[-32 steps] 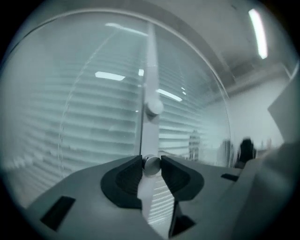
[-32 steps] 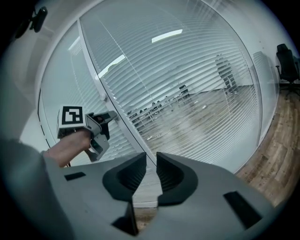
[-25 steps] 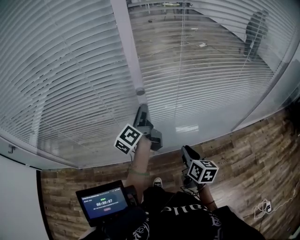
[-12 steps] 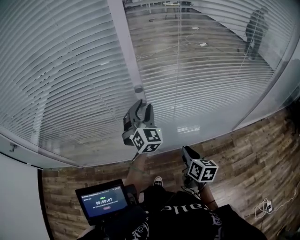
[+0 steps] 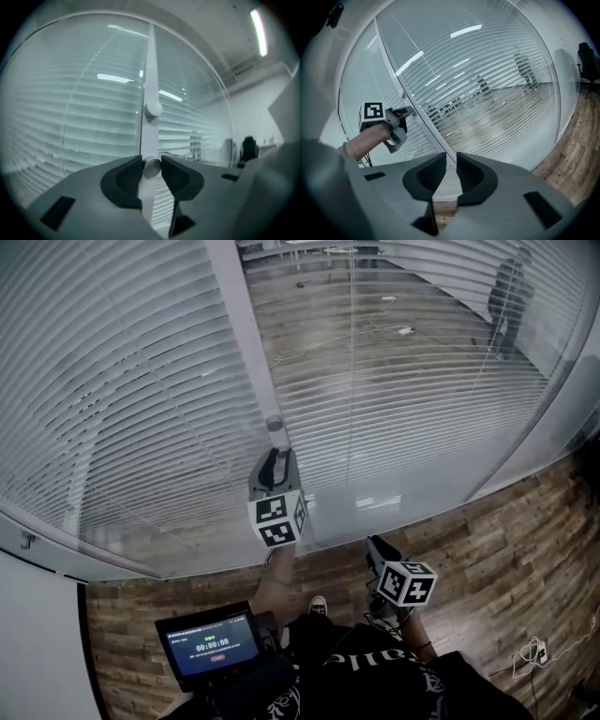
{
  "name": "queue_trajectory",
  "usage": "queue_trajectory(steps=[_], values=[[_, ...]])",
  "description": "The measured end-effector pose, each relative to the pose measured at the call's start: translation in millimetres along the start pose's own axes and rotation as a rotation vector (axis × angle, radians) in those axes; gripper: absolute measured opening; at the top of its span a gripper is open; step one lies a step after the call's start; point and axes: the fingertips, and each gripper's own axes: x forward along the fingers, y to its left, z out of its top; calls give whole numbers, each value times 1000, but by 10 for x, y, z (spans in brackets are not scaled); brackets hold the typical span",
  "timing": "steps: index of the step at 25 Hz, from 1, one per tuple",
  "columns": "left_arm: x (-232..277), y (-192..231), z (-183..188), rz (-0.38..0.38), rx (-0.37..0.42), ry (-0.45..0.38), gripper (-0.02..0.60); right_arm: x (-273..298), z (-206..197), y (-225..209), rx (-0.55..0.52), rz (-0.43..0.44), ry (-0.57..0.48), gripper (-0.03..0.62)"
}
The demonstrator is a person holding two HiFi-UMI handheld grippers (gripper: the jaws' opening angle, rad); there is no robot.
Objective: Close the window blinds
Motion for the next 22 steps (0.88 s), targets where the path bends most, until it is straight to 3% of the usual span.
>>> queue_trajectory(steps=[2, 6, 7, 8, 9, 11, 12, 13, 16, 18, 20, 22], values=[[-20, 52, 24, -12, -255, -30, 126, 10, -14, 0, 4, 1, 4, 80], [-3, 108, -50, -117, -868, -89, 123, 34, -40, 41, 1, 12, 14, 80], [5, 113, -55, -141, -956, -98, 123, 41, -43, 45, 0, 14, 17, 80], [13, 114, -54, -156, -986, -101, 123, 48, -46, 45, -1, 15, 19, 80], [20, 109, -53, -164, -966, -98, 124, 54, -49, 43, -2, 15, 21, 80], [21, 94, -50, -157, -832, -79, 126, 63, -52, 48, -4, 16, 24, 80], [8, 87, -41, -141, -713, -64, 126, 64, -51, 56, -6, 17, 24, 80], [-17, 72, -27, -116, -543, -43, 126, 62, -51, 64, -6, 18, 24, 80], [-92, -39, 10, -30, 125, 21, 130, 50, -65, 61, -3, 16, 25, 80], [-88, -123, 62, 7, 472, 24, 130, 51, -76, 36, 1, 11, 27, 80], [-35, -207, 63, 9, 687, 38, 129, 55, -90, 16, 5, 7, 30, 80], [28, -251, -24, 3, 830, 79, 130, 56, -101, 15, 5, 5, 32, 80]])
